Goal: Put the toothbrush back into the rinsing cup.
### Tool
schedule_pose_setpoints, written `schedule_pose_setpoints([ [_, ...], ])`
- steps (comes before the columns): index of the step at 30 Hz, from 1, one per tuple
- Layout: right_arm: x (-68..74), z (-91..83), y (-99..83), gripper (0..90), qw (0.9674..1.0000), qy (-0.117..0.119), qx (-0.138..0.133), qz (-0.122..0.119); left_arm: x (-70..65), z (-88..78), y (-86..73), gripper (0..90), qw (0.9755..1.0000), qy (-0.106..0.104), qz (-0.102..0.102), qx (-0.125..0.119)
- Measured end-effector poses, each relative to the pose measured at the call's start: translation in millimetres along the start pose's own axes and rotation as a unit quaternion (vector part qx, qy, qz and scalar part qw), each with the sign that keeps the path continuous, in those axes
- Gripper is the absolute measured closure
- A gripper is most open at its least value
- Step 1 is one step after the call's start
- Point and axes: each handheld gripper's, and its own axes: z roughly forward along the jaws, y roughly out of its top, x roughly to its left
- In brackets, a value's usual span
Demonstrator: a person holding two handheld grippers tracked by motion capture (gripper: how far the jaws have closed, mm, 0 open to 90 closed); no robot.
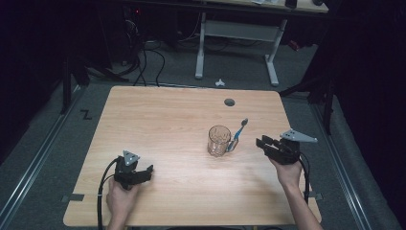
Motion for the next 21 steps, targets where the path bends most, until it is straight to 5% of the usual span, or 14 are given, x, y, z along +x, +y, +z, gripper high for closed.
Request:
schedule_pose_setpoints([
  [21, -9.7, 2.8, -13.5, 63.7, 0.9997, -0.006, 0.011, 0.023, 0.0, 0.0, 0.0, 22.2, 1.0, 0.0, 0.0, 0.0],
])
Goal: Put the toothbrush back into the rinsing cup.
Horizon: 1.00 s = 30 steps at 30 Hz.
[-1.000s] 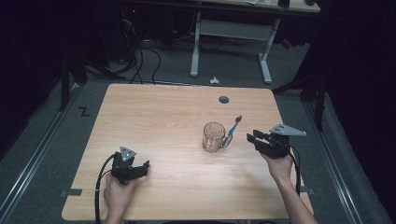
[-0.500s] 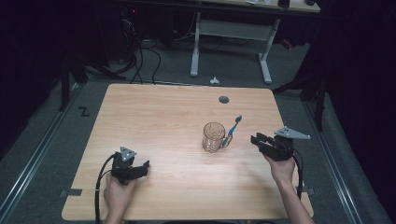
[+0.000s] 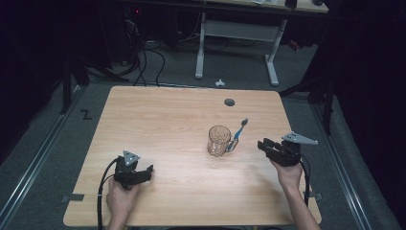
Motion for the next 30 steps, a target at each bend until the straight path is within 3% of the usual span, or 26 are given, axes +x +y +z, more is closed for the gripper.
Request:
schedule_pose_setpoints([
  [23, -15.3, 2.0, -16.8, 61.1, 0.9991, -0.02, 0.032, 0.022, 0.0, 0.0, 0.0, 22.2, 1.0, 0.0, 0.0, 0.0],
  [30, -17.1, 6.6, -19.5, 59.6, 0.9982, -0.032, 0.048, 0.016, 0.0, 0.0, 0.0, 22.2, 1.0, 0.0, 0.0, 0.0],
])
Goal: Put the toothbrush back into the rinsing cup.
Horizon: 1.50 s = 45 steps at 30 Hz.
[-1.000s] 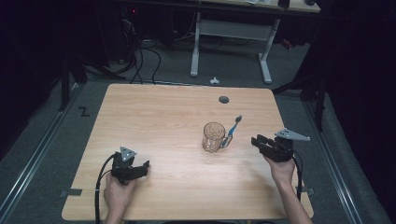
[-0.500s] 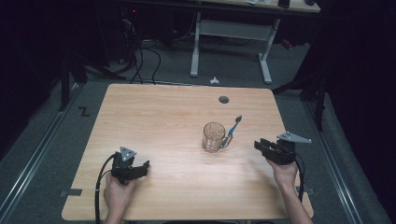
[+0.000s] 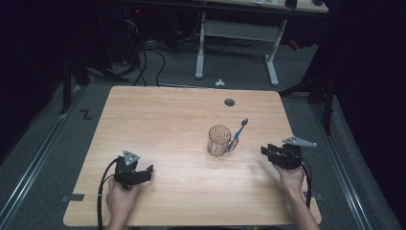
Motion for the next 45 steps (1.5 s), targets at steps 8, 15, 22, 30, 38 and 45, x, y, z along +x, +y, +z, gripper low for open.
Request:
schedule_pose_setpoints([
  [8, -6.1, 2.3, -8.0, 59.2, 0.9999, -0.008, 0.01, 0.01, 0.0, 0.0, 0.0, 22.2, 1.0, 0.0, 0.0, 0.0],
  [15, -9.7, 9.2, -14.0, 58.2, 0.9994, -0.021, 0.027, 0.01, 0.0, 0.0, 0.0, 22.2, 1.0, 0.0, 0.0, 0.0],
  [22, -9.0, 13.9, -15.4, 57.8, 0.9989, -0.03, 0.037, 0.0, 0.0, 0.0, 0.0, 22.2, 1.0, 0.0, 0.0, 0.0],
  [30, -6.1, 21.1, -16.7, 56.2, 0.9982, -0.035, 0.046, -0.012, 0.0, 0.0, 0.0, 22.2, 1.0, 0.0, 0.0, 0.0],
  [38, -3.3, 28.0, -18.8, 53.8, 0.9976, -0.046, 0.046, -0.024, 0.0, 0.0, 0.0, 22.2, 1.0, 0.0, 0.0, 0.0],
  [45, 0.6, 35.2, -21.9, 52.8, 0.996, -0.059, 0.056, -0.036, 0.0, 0.0, 0.0, 22.2, 1.0, 0.0, 0.0, 0.0],
])
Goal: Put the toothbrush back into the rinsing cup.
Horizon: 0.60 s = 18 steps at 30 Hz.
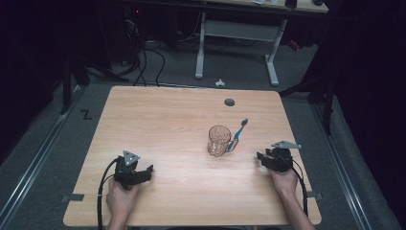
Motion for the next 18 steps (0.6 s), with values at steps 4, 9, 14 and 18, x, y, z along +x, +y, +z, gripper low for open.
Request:
schedule_pose_setpoints([
  [4, 1.1, 1.0, -0.1, 52.8, 1.0, -0.002, -0.002, -0.001, 0.0, 0.0, 0.0, 22.2, 1.0, 0.0, 0.0, 0.0],
  [9, 2.7, 3.1, -0.6, 52.5, 1.0, -0.003, 0.0, -0.004, 0.0, 0.0, 0.0, 22.2, 1.0, 0.0, 0.0, 0.0],
  [14, 3.6, 3.8, -0.7, 51.7, 1.0, -0.004, -0.002, -0.002, 0.0, 0.0, 0.0, 22.2, 1.0, 0.0, 0.0, 0.0],
  [18, 7.9, 5.6, -1.5, 48.9, 0.9998, -0.011, -0.006, -0.014, 0.0, 0.0, 0.0, 22.2, 1.0, 0.0, 0.0, 0.0],
])
